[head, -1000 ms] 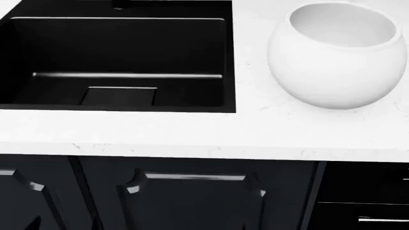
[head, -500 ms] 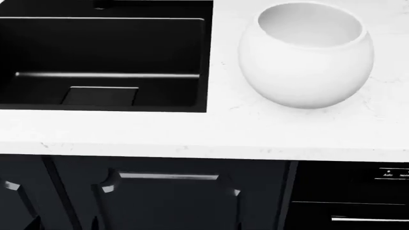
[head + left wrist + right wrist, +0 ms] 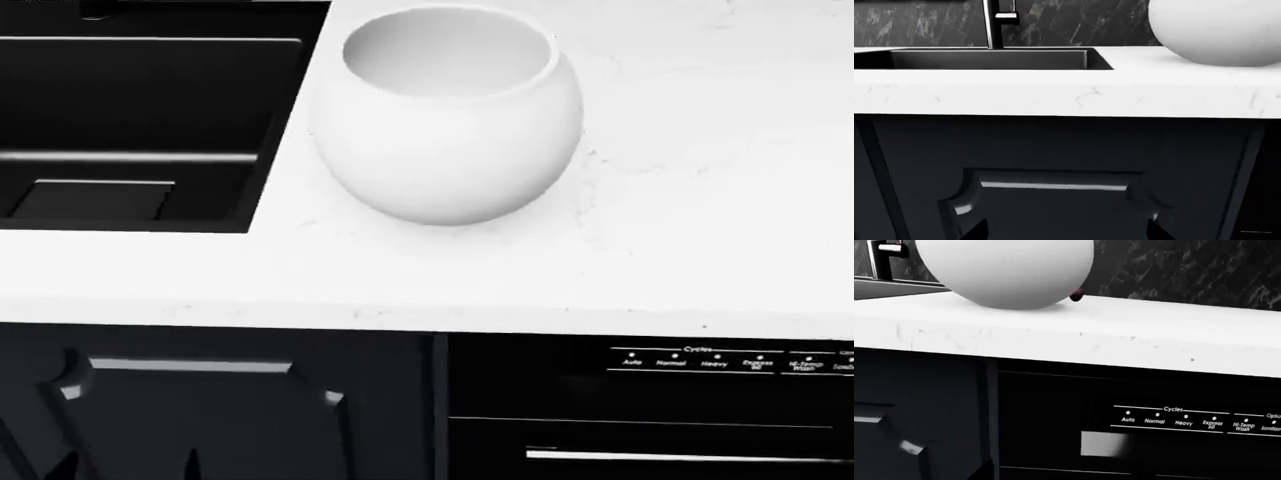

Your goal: There is a mixed pile of frozen fruits and vegetables on the counter. Locate all the frozen vegetables and place the items in a bowl on the counter. Take all the frozen fruits and defrost them in a running sink.

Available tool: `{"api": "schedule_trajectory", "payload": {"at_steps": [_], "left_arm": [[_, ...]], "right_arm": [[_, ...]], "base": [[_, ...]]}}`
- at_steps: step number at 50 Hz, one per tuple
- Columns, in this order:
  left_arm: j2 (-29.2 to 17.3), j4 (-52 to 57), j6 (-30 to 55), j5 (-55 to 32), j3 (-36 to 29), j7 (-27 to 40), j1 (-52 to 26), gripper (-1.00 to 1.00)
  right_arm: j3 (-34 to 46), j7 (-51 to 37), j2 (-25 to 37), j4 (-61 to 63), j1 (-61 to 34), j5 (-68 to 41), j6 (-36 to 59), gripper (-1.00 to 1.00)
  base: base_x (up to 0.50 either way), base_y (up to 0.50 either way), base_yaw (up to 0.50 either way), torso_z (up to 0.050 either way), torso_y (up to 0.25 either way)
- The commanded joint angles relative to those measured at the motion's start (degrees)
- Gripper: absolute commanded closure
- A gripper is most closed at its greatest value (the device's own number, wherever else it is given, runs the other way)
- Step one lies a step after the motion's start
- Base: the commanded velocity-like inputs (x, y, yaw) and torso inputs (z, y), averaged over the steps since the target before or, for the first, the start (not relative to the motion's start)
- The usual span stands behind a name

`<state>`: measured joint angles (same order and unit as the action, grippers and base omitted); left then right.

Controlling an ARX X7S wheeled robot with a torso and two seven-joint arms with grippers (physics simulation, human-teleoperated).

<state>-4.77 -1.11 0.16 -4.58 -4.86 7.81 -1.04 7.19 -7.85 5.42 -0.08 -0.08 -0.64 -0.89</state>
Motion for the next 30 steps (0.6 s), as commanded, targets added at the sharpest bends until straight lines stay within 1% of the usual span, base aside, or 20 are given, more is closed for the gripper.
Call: {"api": "schedule_trajectory", "payload": {"at_steps": [1,7,23,29,30], "left_arm": [[-1.0,0.7,-2.1,-0.1,-0.9,1.0,0.4,-1.0],[-1.9,0.3,-3.7,-0.9,-0.6,1.2,1.6,-1.0],[-2.5,-0.1,-4.0,-1.2,-1.9,1.8,1.2,-1.0],[-2.3,-1.0,-3.1,-0.1,-3.2,2.6,-0.4,-1.0],[-2.8,1.0,-1.9,-0.4,-3.1,2.6,0.3,-1.0]], "right_arm": [[1.5,-1.3,0.9,0.6,0.0,0.9,-0.1,-1.0],[1.9,-1.6,1.3,0.9,0.3,0.7,-1.3,-1.0],[3.1,-2.7,2.0,0.5,0.0,0.7,-1.2,-1.0],[3.0,-2.8,2.2,0.3,-0.2,-0.3,-1.3,-1.0],[3.0,-2.8,2.2,0.3,-0.1,-0.5,-1.2,-1.0]], "base": [[0.0,-0.5,0.0,0.05,0.0],[0.03,-0.44,0.0,0.05,0.0],[0.0,0.0,0.0,0.05,0.0],[0.0,0.0,0.0,0.05,0.0],[0.0,0.0,0.0,0.05,0.0]]}}
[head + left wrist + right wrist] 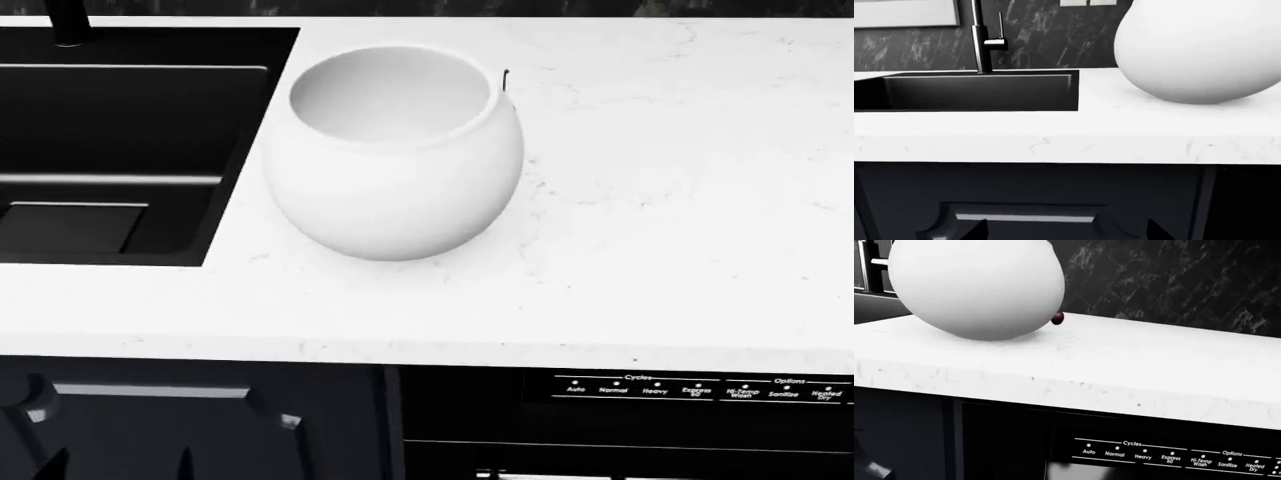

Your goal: There is a mixed pile of frozen fruits and vegetables on the counter. Locate all the frozen vegetables and place the items in a bowl on the counter. Take all the frozen fruits and defrost them in a running sink.

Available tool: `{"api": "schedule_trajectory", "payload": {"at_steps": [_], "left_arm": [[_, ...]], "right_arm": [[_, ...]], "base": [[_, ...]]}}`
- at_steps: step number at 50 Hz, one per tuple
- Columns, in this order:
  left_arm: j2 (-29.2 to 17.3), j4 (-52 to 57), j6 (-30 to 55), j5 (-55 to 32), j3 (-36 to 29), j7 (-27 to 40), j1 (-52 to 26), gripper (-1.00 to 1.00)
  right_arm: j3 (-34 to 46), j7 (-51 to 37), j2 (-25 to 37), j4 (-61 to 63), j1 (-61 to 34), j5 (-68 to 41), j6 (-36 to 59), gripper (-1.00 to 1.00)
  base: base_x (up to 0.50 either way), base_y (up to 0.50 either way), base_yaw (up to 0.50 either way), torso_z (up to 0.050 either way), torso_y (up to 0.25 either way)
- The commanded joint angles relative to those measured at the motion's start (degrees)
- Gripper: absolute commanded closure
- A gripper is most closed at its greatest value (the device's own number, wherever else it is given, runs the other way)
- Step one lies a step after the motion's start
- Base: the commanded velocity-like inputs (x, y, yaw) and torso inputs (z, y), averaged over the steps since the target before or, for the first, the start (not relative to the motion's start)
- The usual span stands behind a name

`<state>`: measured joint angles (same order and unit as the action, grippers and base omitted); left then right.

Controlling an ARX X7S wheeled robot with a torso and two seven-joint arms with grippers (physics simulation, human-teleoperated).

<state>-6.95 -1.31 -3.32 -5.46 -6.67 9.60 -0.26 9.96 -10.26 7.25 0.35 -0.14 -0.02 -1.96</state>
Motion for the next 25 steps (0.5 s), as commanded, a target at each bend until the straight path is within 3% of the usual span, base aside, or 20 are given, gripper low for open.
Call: {"api": "schedule_trajectory", "payload": {"at_steps": [1,5,7,10,13,19,25], "left_arm": [[-0.5,1.3,2.2,0.6,-1.5,0.9,-1.0,-1.0],[-1.0,1.7,1.7,0.6,-1.6,1.0,0.0,-1.0],[-0.2,2.7,5.7,-1.8,-0.1,2.1,-0.1,-1.0],[-0.5,6.0,3.7,-0.6,-0.5,2.8,0.7,-1.0],[-2.0,17.0,15.9,-2.4,-1.5,2.4,-0.2,-1.0],[-3.8,31.8,38.7,-5.3,-2.0,3.2,-9.4,-1.0],[-4.7,36.4,49.7,-9.1,-1.1,2.4,-13.8,-1.0]], "right_arm": [[0.3,-0.5,0.4,-0.1,-0.1,-1.1,-0.1,-1.0],[0.6,-1.1,0.6,0.1,-0.1,-0.6,0.5,-1.0],[0.5,-0.9,0.6,0.7,-0.2,-1.2,1.3,-1.0],[0.3,-1.2,0.7,5.6,-0.3,-1.9,5.7,-1.0],[-0.7,-0.9,1.8,16.1,-2.1,-3.5,15.3,-1.0],[-1.1,-0.7,3.2,29.6,-9.7,-5.2,33.6,-1.0],[-4.8,0.7,4.4,36.9,-17.1,-9.0,47.4,-1.0]], "base": [[0.0,0.0,0.0,0.05,0.0],[0.0,0.0,0.0,0.05,0.0],[0.0,0.0,0.0,0.048,0.0],[0.0,0.0,0.0,0.0,0.0],[0.0,0.0,0.0,0.0,0.0],[0.0,0.0,0.0,0.0,0.0],[0.0,0.0,0.0,0.0,0.0]]}}
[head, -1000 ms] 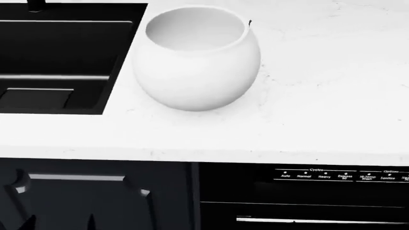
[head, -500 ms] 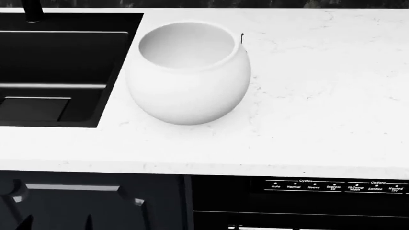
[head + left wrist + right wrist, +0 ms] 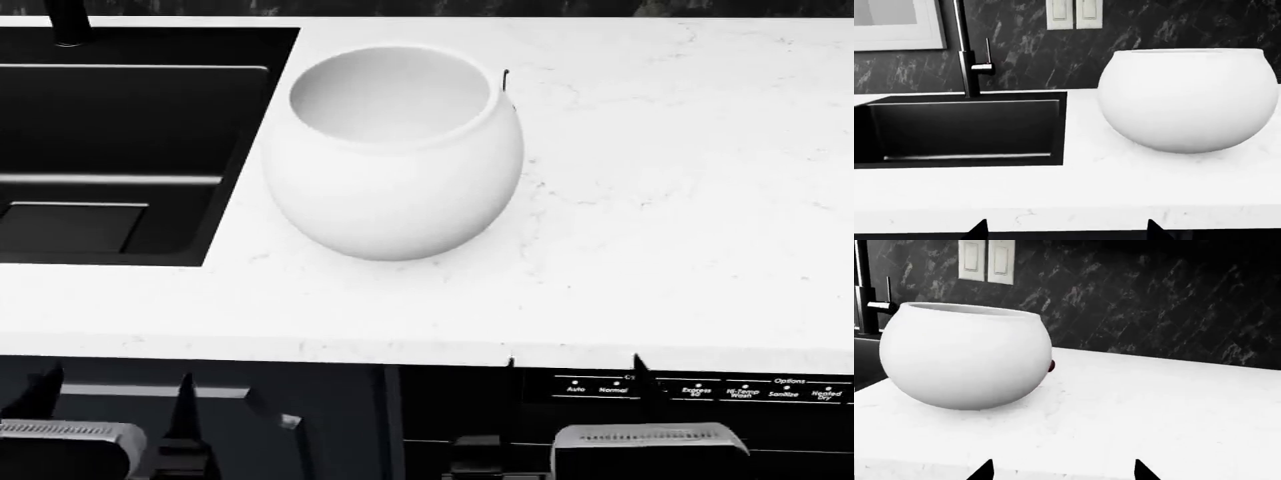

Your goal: There is a mixed pile of frozen fruits and vegetables on the counter. Locate all the frozen vegetables and place the items in a bowl on the counter. Take all the frozen fruits and defrost them in a running sink.

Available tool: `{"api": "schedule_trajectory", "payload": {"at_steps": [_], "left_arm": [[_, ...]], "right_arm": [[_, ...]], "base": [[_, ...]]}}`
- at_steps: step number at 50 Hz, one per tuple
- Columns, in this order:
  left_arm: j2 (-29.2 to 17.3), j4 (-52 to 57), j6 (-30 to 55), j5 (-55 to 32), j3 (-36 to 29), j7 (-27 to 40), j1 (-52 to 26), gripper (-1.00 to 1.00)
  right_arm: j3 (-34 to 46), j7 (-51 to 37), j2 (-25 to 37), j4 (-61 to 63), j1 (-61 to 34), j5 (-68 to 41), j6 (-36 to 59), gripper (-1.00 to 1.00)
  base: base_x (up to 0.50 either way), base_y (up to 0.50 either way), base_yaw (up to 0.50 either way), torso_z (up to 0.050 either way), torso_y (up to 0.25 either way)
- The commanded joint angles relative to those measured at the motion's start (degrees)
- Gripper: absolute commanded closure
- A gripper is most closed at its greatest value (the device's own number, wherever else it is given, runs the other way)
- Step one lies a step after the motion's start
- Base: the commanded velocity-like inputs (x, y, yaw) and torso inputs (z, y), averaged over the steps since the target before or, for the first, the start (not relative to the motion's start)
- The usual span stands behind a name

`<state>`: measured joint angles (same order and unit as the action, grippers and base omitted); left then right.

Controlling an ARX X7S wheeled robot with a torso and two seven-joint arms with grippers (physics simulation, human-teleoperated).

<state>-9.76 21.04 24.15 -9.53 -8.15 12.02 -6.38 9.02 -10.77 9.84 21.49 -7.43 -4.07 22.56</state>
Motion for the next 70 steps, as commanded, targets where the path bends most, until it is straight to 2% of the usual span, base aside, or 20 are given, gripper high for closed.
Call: {"api": "schedule_trajectory", "payload": {"at_steps": [1,5,7,9,12,14,17,20,30,32,38,70], "left_arm": [[-2.1,14.0,22.1,-5.0,0.4,-0.1,-7.7,-1.0],[-2.4,17.2,29.7,-8.0,3.2,0.1,-11.5,-1.0],[-3.1,16.8,30.7,-8.1,2.2,-0.4,-13.1,-1.0],[-2.5,17.8,33.0,-9.8,5.1,-0.2,-14.6,-1.0],[-2.9,19.6,36.9,-11.6,5.4,-0.9,-14.8,-1.0],[-2.7,20.5,38.7,-12.2,6.6,-0.2,-16.2,-1.0],[-4.0,22.2,40.3,-13.2,8.5,-0.7,-14.7,-1.0],[-3.3,19.5,39.5,-12.3,7.5,0.1,-16.6,-1.0],[-5.2,24.0,44.4,-15.6,13.1,-0.7,-16.0,-1.0],[-5.3,23.1,43.4,-15.1,12.3,-0.7,-15.8,-1.0],[-6.5,26.4,47.9,-17.4,17.8,-0.9,-16.4,-1.0],[-7.2,25.4,47.2,-18.0,18.9,-0.1,-16.1,-1.0]], "right_arm": [[-4.8,1.3,1.5,16.2,-10.3,-5.8,23.8,-1.0],[-6.9,0.9,2.8,21.3,-14.8,-7.4,33.4,-1.0],[-6.9,1.7,3.8,23.3,-14.8,-8.1,34.5,-1.0],[-5.4,1.5,5.3,24.1,-14.6,-7.3,35.8,-1.0],[-4.3,0.7,5.9,26.0,-14.5,-6.7,37.5,-1.0],[-3.0,-0.2,6.9,25.9,-14.4,-5.5,37.6,-1.0],[-5.6,0.4,7.0,25.3,-13.7,-6.3,37.4,-1.0],[-6.9,0.7,7.1,25.2,-13.1,-6.7,37.0,-1.0],[-11.4,1.5,8.3,25.6,-12.9,-8.1,38.9,-1.0],[-13.1,1.9,8.9,26.3,-13.1,-8.6,40.1,-1.0],[-12.6,2.1,9.7,26.2,-12.6,-8.4,39.5,-1.0],[-14.5,1.6,10.5,28.3,-13.4,-9.6,41.4,-1.0]], "base": [[0.0,0.0,0.0,0.0,0.0],[0.0,0.0,0.0,0.0,0.0],[0.0,0.0,0.0,0.0,0.0],[0.0,0.0,0.0,0.0,0.0],[0.0,0.0,0.0,0.0,0.0],[0.0,0.0,0.0,0.0,0.0],[0.08,0.0,0.0,0.0,0.0],[0.18,-0.04,0.0,0.0,0.0],[0.43,-0.23,0.0,0.0,0.0],[0.47,-0.25,0.0,0.0,0.0],[0.49,-0.11,0.0,0.0,0.0],[0.5,0.09,0.0,0.0,0.0]]}}
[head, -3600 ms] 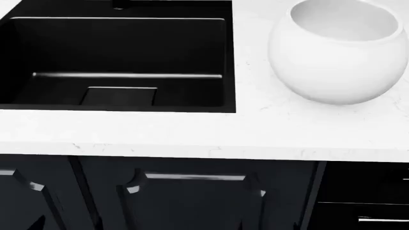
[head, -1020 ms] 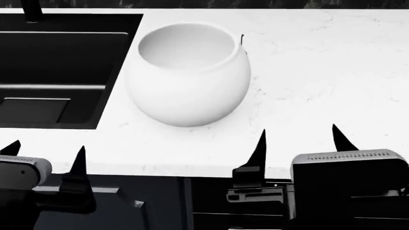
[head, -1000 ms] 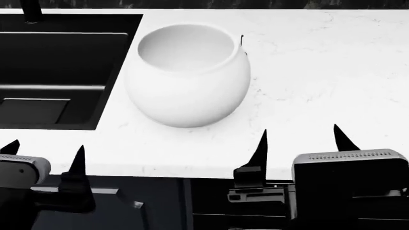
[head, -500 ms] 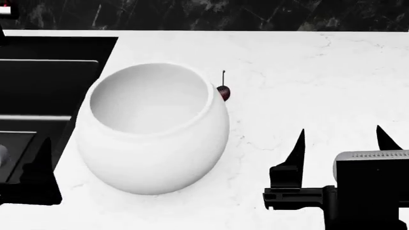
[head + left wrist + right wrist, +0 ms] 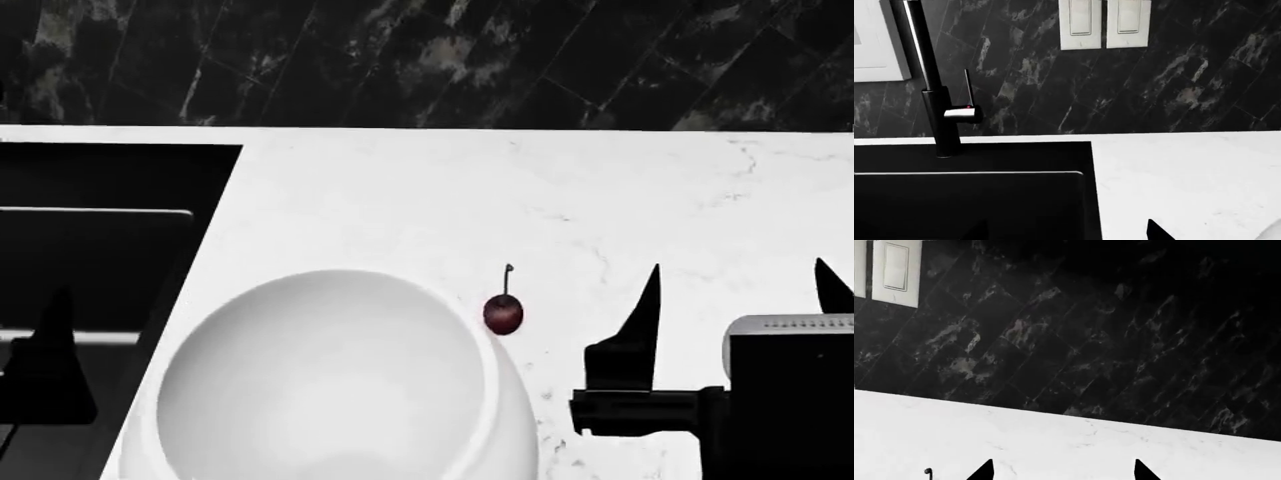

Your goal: There is a mixed pile of frozen fruits and vegetables on the counter. Locate all the frozen vegetables and place the items in a bowl on the counter. Take all the frozen fruits and defrost them in a running sink.

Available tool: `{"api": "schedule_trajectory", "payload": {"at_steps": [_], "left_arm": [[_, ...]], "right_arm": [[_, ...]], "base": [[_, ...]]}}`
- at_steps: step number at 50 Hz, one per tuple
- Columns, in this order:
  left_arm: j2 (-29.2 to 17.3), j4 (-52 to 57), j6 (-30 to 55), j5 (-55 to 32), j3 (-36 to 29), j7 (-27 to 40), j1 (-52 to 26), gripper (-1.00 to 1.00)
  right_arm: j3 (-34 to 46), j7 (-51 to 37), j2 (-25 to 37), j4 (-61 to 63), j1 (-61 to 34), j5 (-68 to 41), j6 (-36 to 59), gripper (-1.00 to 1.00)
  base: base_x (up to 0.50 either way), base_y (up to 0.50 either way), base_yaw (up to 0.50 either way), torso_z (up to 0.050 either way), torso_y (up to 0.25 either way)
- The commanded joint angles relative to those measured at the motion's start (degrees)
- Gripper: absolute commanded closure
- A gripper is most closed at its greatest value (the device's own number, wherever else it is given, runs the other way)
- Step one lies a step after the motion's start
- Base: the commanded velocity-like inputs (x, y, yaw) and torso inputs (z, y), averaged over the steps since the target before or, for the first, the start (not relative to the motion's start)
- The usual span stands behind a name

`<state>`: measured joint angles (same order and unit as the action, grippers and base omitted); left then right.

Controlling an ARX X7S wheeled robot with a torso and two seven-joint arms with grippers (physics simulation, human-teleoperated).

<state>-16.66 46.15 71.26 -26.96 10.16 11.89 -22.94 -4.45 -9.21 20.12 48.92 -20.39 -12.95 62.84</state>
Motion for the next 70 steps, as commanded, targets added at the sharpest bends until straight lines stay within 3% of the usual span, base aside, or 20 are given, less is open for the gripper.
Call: {"api": "schedule_trajectory", "payload": {"at_steps": [1,5,7,11,13,14,16,18,23,28,32,36,44,55,70], "left_arm": [[-0.2,0.2,0.1,-0.5,0.1,0.2,0.3,-1.0],[-0.3,-0.2,-0.1,-0.4,0.0,0.4,-0.1,-1.0],[-0.5,-0.6,-0.5,-0.3,0.0,0.3,0.1,-1.0],[-0.5,-0.9,-0.8,-0.2,-0.3,0.4,0.2,-1.0],[-0.6,-1.5,-1.4,0.1,-0.8,0.5,0.3,-1.0],[-0.5,-1.6,-1.5,0.2,-1.2,0.7,0.3,-1.0],[-0.6,-2.2,-1.9,0.3,-1.2,0.6,0.4,-1.0],[-0.8,-2.3,-2.8,0.5,-1.0,0.5,1.1,-1.0],[-0.7,-3.4,-4.9,1.3,-2.5,0.4,2.1,-1.0],[-1.0,-2.7,-3.5,0.4,-0.9,0.4,1.6,-1.0],[-1.3,-2.5,-3.5,0.0,-0.3,0.1,2.0,-1.0],[-1.1,-3.3,-4.0,0.4,-1.3,0.5,1.6,-1.0],[-1.3,-3.8,-4.8,0.3,-1.7,0.3,2.1,-1.0],[-1.6,-3.5,-4.7,-0.3,-0.5,0.3,2.4,-1.0],[-1.9,-4.4,-5.6,-0.2,-1.1,0.6,2.5,-1.0]], "right_arm": [[-1.2,0.1,0.2,1.1,-0.9,-0.9,1.8,-1.0],[-4.0,0.7,-2.3,0.5,-5.9,-3.7,6.2,-1.0],[-0.5,1.3,-0.2,-2.5,-10.9,-4.1,10.4,-1.0],[-1.6,5.0,-1.8,-9.6,-19.9,-8.1,16.0,-1.0],[-3.9,8.3,-3.8,-15.4,-24.7,-11.2,18.9,-1.0],[-8.9,8.5,-7.0,-18.2,-28.0,-12.7,23.1,-1.0],[-7.4,10.7,-5.9,-21.1,-30.7,-15.4,26.8,-1.0],[-7.9,3.9,-4.2,-28.1,-33.6,-26.5,27.1,-1.0],[-2.4,-4.4,-0.5,-46.1,-39.4,-38.3,27.1,-1.0],[2.5,-3.8,-0.2,-57.4,-43.9,-41.1,26.7,-1.0],[10.8,1.2,0.6,-65.5,-46.1,-38.0,22.7,-1.0],[10.8,1.9,-1.2,-72.5,-48.2,-37.3,21.6,-1.0],[22.4,10.8,-4.2,-88.9,-55.3,-30.2,13.8,-1.0],[28.3,19.6,-10.4,-115.3,-62.8,-22.6,1.0,-1.0],[25.0,20.7,-12.7,-123.8,-64.3,-19.2,-1.7,-1.0]], "base": [[0.33,0.0,0.0,0.0,0.01],[0.0,0.0,0.0,0.0,0.0],[0.0,0.0,0.0,0.0,0.0],[0.0,0.0,0.0,0.0,0.0],[0.0,0.0,0.0,0.0,0.0],[0.0,0.0,0.0,0.0,0.0],[0.0,0.0,0.0,0.0,0.0],[0.0,0.0,0.0,0.0,0.0],[0.0,0.0,0.0,0.0,0.0],[0.0,0.0,0.0,0.0,0.0],[0.0,0.0,0.0,0.0,0.0],[0.0,0.0,0.0,0.0,0.0],[0.0,0.0,0.0,0.0,0.0],[0.0,0.0,0.0,0.0,0.0],[0.0,0.0,0.0,0.0,0.0]]}}
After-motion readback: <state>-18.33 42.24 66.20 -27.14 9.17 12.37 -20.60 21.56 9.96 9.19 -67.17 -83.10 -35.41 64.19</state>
